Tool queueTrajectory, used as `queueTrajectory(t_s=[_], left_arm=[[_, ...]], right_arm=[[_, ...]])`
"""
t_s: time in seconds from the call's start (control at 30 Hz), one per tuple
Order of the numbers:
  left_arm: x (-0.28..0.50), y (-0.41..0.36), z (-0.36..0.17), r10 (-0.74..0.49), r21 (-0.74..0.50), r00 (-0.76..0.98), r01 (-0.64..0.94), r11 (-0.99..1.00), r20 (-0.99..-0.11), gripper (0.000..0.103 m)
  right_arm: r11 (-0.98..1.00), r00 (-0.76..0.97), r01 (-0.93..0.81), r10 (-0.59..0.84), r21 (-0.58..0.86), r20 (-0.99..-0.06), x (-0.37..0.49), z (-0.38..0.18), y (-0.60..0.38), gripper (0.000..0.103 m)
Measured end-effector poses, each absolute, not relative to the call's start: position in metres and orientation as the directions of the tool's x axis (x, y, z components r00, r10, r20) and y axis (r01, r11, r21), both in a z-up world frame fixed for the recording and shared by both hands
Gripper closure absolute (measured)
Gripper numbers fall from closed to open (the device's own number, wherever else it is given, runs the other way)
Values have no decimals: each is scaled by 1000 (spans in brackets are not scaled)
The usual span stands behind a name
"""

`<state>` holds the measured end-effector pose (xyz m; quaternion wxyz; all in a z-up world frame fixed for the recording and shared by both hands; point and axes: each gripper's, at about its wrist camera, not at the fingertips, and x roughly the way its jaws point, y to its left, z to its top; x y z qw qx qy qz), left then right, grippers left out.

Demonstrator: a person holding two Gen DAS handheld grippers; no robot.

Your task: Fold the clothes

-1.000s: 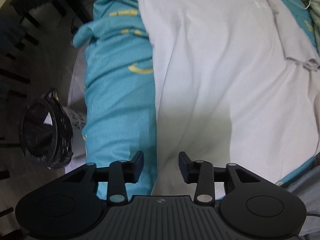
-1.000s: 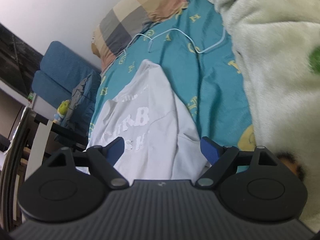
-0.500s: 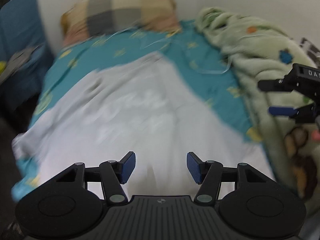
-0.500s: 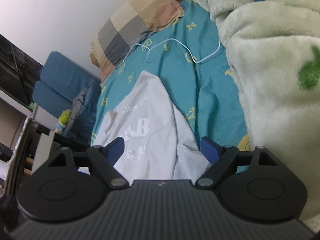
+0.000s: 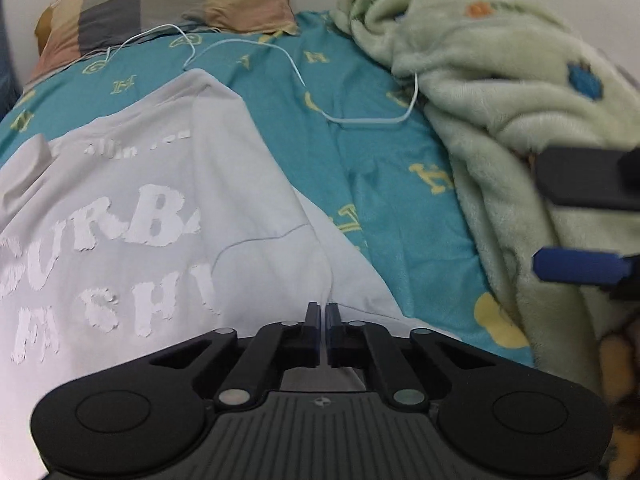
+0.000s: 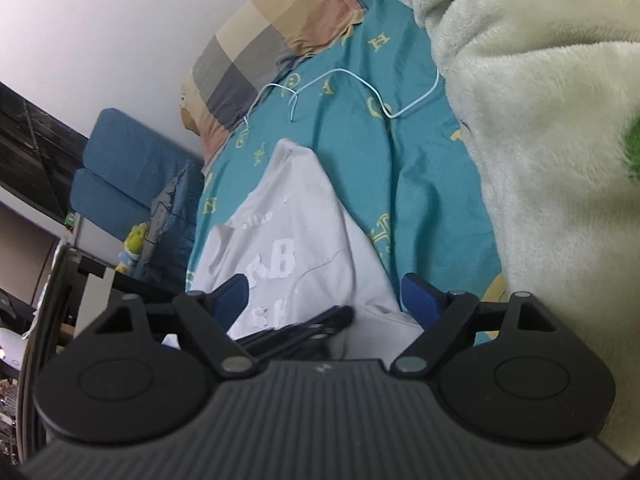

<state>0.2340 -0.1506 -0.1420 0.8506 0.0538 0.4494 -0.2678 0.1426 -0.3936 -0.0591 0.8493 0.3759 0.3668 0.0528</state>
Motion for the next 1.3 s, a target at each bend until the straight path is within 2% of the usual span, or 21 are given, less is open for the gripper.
queueTrajectory(t_s=[0.13, 0.23, 0.37, 0.5, 0.53, 0.57, 0.63, 0.9, 0.97, 1.1, 1.17, 1.2, 1.3], left_arm=[[235, -104, -110, -519, -325, 442, 443, 835, -732, 101], [247, -59, -94, -537, -430, 480, 322, 843, -694, 101], [276, -8, -108, -407, -406, 527, 124, 906, -746, 101], [292, 31, -134, -372, -430, 507, 4, 903, -777, 100], [289, 39, -136, -390, -462, 511, -17, 887, -766, 92], [284, 43, -137, -409, -482, 510, -13, 876, -757, 78], [273, 49, -136, -448, -519, 507, 1, 855, -736, 59], [236, 40, -124, -472, -470, 502, 142, 871, -725, 57], [227, 54, -117, -456, -472, 533, 116, 874, -712, 51], [225, 119, -102, -428, -577, 598, -70, 814, -677, 45], [225, 159, -100, -392, -626, 637, -187, 757, -664, 29], [225, 179, -101, -367, -645, 659, -238, 726, -656, 25], [227, 236, -116, -327, -715, 711, -346, 608, -622, 23]], right_arm=[[707, 716, 186, 378, 682, -588, 147, -65, -392, 18], [705, 708, 187, 386, 684, -591, 150, -69, -391, 18], [714, 690, 190, 391, 674, -609, 150, -74, -387, 18], [723, 672, 193, 396, 664, -626, 151, -78, -383, 18], [725, 667, 194, 397, 661, -631, 151, -79, -382, 18], [727, 662, 194, 398, 658, -635, 151, -80, -380, 18], [724, 659, 194, 403, 662, -635, 151, -81, -380, 18], [777, 645, 138, 400, 614, -651, 154, -81, -360, 18], [803, 633, 97, 406, 588, -659, 154, -81, -347, 18], [852, 610, -5, 418, 524, -674, 152, -82, -311, 18], [865, 598, -45, 424, 500, -680, 150, -85, -297, 18], [869, 591, -58, 427, 492, -684, 149, -86, -291, 18], [870, 571, -68, 435, 488, -696, 149, -93, -282, 18]])
